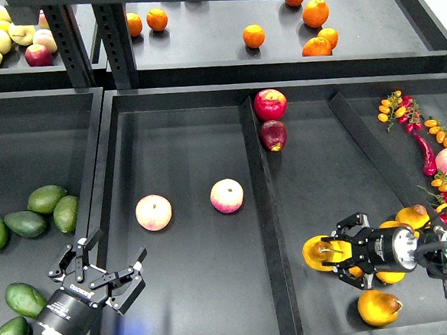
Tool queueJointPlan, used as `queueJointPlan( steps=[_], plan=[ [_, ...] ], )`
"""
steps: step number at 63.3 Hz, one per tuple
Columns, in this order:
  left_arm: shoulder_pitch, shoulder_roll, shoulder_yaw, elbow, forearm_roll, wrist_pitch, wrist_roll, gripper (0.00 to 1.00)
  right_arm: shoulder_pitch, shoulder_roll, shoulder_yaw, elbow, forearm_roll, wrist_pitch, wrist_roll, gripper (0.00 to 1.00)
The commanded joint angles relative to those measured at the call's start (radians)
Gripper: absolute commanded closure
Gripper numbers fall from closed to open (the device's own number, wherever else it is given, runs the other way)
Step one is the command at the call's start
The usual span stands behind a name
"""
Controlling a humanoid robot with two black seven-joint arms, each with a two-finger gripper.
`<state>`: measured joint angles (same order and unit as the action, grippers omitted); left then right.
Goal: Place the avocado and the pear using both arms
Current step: 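Carry the pear with the right gripper into the bin of yellow pears, then open the right gripper and withdraw it from the pear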
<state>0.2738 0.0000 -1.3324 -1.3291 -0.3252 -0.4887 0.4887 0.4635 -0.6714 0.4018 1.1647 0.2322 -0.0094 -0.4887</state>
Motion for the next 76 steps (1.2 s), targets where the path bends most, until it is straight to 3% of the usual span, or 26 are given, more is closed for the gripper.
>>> queueJointPlan(
  steps=[1,32,36,47,68,71,76],
  plan=[
    [0.005,0.000,-0.001,-0.001,0.000,0.000,0.000,0.01,-0.032,0.004,0.000,-0.005,-0.045,0.000,0.000,0.83],
    [0.013,0.000,-0.004,-0.001,0.000,0.000,0.000,0.01,-0.057,0.006,0.003,-0.017,-0.060,-0.003,0.000,0.74],
    [0.015,0.000,-0.004,-0.001,0.000,0.000,0.000,0.01,-0.058,0.006,0.003,-0.017,-0.068,-0.004,0.000,0.69],
    [0.015,0.000,-0.004,-0.001,0.000,0.000,0.000,0.01,-0.065,0.006,0.003,-0.023,-0.113,-0.004,0.000,0.43],
    [0.015,0.000,-0.004,0.004,0.000,0.000,0.000,0.01,-0.058,-0.002,0.008,-0.017,-0.116,-0.006,0.000,0.17],
    [0.015,0.000,-0.004,0.004,0.000,0.000,0.000,0.01,-0.055,-0.002,0.015,-0.016,-0.116,-0.007,0.000,0.09],
    [0.015,0.000,-0.004,0.005,0.000,0.000,0.000,0.01,-0.055,-0.002,0.037,-0.011,-0.113,-0.007,0.000,0.07]
  ],
)
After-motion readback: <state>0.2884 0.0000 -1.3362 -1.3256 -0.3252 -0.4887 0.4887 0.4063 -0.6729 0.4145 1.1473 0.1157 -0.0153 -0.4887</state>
